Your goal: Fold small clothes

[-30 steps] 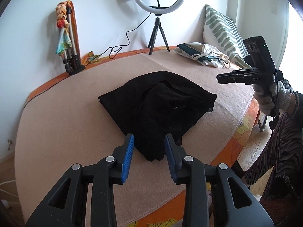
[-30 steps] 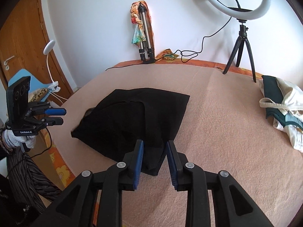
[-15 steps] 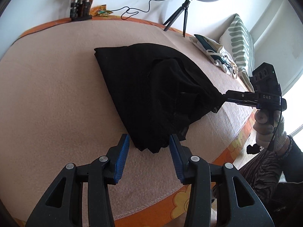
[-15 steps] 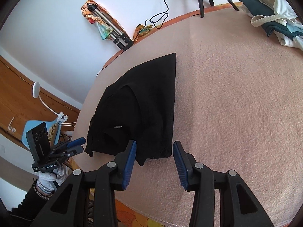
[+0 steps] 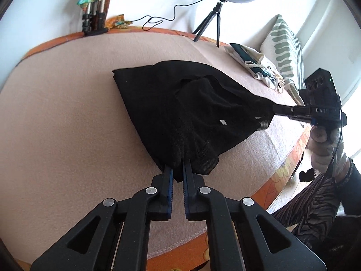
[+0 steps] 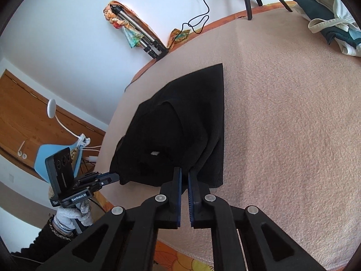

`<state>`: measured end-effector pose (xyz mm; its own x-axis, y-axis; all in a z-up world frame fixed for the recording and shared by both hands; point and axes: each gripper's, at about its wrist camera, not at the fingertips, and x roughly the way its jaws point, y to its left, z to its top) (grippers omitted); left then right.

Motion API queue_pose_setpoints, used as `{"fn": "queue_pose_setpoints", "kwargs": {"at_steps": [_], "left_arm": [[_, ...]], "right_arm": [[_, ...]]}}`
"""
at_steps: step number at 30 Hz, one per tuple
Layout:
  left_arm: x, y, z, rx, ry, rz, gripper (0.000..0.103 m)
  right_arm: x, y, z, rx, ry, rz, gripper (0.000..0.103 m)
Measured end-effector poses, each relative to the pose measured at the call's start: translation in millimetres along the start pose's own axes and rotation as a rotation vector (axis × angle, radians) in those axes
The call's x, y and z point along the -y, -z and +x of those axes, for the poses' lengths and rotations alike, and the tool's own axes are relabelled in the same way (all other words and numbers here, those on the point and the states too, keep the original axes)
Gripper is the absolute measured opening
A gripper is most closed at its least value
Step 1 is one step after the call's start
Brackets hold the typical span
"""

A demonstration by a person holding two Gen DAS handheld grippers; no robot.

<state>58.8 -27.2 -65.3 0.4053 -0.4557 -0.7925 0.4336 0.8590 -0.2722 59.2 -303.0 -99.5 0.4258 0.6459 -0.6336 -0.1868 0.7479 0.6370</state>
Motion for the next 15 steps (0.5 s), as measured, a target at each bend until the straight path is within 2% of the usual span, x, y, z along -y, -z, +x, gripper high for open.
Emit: {"fn": "queue_pose_setpoints", "kwargs": {"at_steps": [2, 4, 6, 9, 10, 12, 15], "left_arm": [[3.5, 5.7, 5.0, -0.046, -0.037, 0.058, 0.006], [2.9, 10.5, 12.7, -0.099, -0.065, 0.079, 0.006], [0.5, 12.4, 11.1, -0.107, -0.072, 0.078, 0.007], [-4.8, 7.5, -3.0, -0.066, -0.064, 0.058, 0.010], [-7.4, 3.7, -8.8, -0.045, -0.053, 0.047, 0.011], [-11.8, -6.0, -16.7, -0.013, -0.051, 0.038, 0.015], [-16.1, -29.4, -21.0, 0.044, -0.075, 0.032, 0.024]], "right_arm": [[2.5, -0.3, -5.6, 0.002, 0.045, -0.020, 0.002], [6.3, 3.4, 1.6, -0.034, 0.144, -0.049, 0.002], [9.7, 7.5, 9.9, -0.088, 0.164, -0.048, 0.008], [-0.9, 8.6, 6.3, -0.080, 0.246, -0.144, 0.010], [-5.9, 6.6, 2.9, -0.069, 0.247, -0.167, 0.013], [-15.5, 0.3, -6.5, -0.018, 0.231, -0.198, 0.035], [-30.4, -15.6, -8.7, 0.033, 0.232, -0.262, 0.034]]}}
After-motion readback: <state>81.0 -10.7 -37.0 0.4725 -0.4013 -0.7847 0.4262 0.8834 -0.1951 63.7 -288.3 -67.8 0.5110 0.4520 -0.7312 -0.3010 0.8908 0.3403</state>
